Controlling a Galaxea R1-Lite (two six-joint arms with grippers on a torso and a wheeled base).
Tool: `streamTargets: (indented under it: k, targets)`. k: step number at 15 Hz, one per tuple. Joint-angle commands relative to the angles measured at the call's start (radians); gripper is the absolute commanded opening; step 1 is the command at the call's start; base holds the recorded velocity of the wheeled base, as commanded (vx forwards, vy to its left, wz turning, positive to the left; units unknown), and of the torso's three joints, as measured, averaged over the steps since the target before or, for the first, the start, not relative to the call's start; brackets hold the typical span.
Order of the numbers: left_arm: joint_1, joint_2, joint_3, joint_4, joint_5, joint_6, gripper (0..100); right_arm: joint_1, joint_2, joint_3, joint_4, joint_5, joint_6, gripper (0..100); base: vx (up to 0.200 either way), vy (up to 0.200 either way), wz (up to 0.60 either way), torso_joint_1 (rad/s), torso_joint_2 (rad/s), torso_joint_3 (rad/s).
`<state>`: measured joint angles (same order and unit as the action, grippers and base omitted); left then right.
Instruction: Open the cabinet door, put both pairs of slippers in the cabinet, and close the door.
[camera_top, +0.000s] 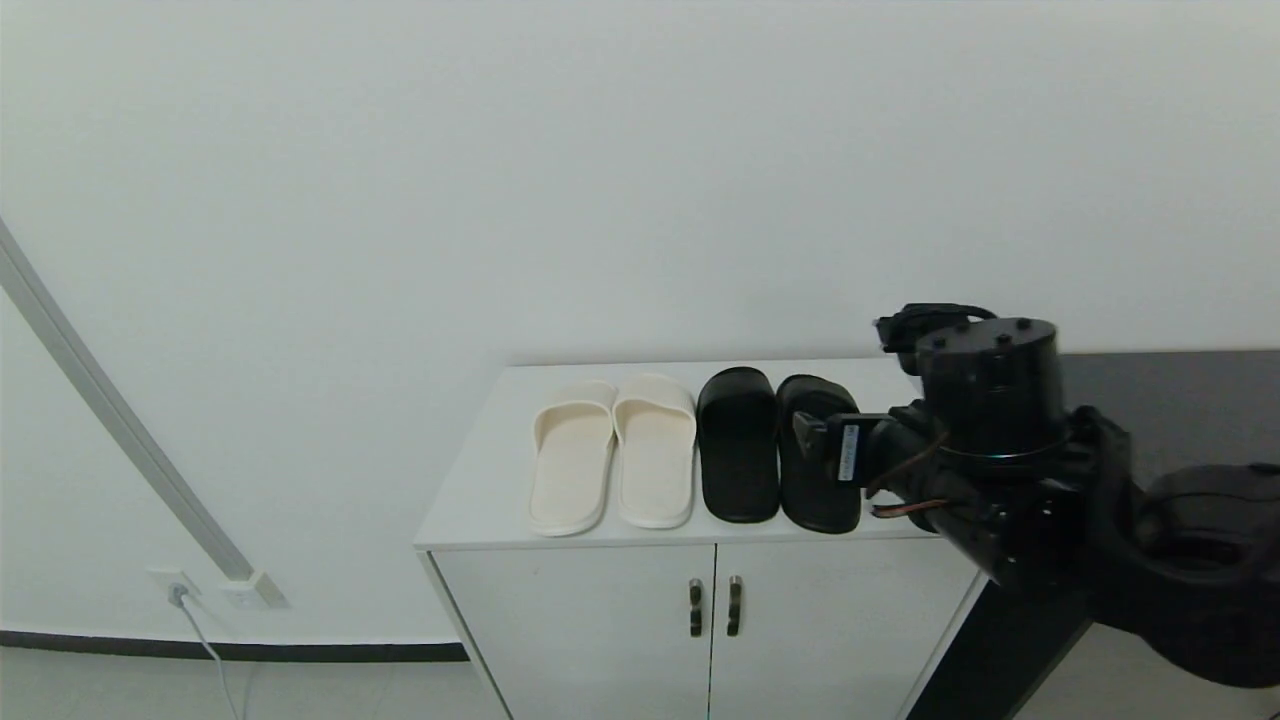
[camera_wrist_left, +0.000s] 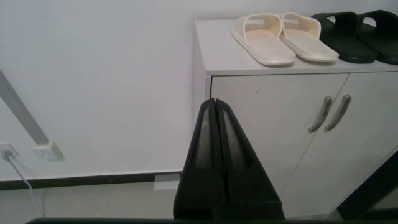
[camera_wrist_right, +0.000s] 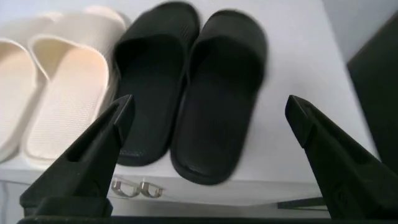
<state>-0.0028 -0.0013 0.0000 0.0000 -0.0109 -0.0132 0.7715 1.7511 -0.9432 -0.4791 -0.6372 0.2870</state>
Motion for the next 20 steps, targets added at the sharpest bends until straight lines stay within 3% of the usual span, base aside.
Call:
streamTargets:
  k: [1, 5, 11, 20]
  targets:
    - [0.000, 0.001, 0.000, 0.000, 0.000, -0.001, 0, 0.008, 0.160, -0.085, -0.004, -0.041, 0.006, 100, 0.000, 0.000, 0.00, 0.000, 0.00, 0.000]
    - [0.000, 0.001, 0.000, 0.000, 0.000, -0.001, 0, 0.006, 0.306, -0.204, -0.062, -0.151, 0.003, 100, 0.000, 0.000, 0.00, 0.000, 0.00, 0.000]
    - [0.000, 0.001, 0.000, 0.000, 0.000, -0.001, 0, -0.015, 0.452, -0.361, -0.064, -0.156, -0.017, 100, 0.000, 0.000, 0.00, 0.000, 0.00, 0.000]
    - [0.000, 0.001, 0.000, 0.000, 0.000, -0.001, 0, -0.115, 0.602, -0.585, -0.056, -0.150, -0.052, 100, 0.000, 0.000, 0.00, 0.000, 0.00, 0.000]
